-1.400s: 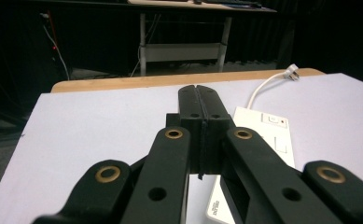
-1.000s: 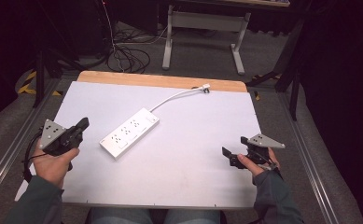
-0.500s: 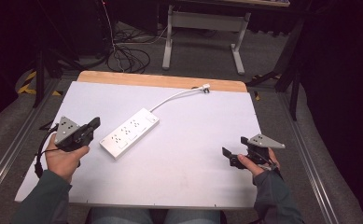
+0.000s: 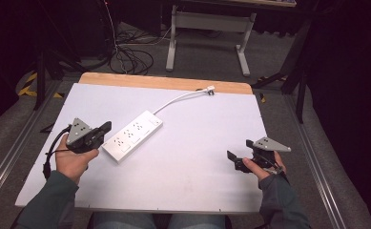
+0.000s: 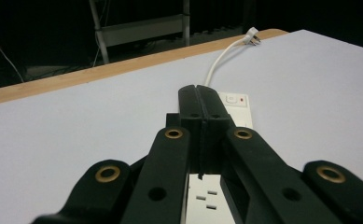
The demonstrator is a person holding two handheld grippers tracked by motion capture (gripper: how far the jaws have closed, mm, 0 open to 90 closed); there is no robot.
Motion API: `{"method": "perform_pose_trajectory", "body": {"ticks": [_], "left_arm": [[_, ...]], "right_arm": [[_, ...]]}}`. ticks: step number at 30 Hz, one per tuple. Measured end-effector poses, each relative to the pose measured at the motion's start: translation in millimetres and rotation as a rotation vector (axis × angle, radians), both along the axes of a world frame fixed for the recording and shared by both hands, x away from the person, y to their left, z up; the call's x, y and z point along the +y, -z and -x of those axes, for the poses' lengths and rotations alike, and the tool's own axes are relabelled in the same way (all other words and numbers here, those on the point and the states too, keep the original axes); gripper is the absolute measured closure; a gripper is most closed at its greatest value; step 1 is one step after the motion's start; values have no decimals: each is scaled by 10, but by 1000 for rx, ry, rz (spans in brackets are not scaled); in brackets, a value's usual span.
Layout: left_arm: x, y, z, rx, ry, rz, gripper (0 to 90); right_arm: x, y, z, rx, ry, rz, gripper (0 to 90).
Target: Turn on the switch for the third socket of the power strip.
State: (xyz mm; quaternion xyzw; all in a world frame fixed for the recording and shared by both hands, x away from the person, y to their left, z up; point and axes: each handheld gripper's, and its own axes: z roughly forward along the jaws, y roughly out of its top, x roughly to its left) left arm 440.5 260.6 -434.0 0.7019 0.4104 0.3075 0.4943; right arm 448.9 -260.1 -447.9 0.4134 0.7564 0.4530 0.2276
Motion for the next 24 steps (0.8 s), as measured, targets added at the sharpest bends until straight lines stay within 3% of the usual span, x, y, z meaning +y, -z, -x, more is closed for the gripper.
{"method": "perform_pose_trajectory", "body": {"ticks": [24], "left_arm": [[-235,144,-144,110,106,-96,899]], "right_arm": [[3,0,0,-1,-2,4,112]]}}
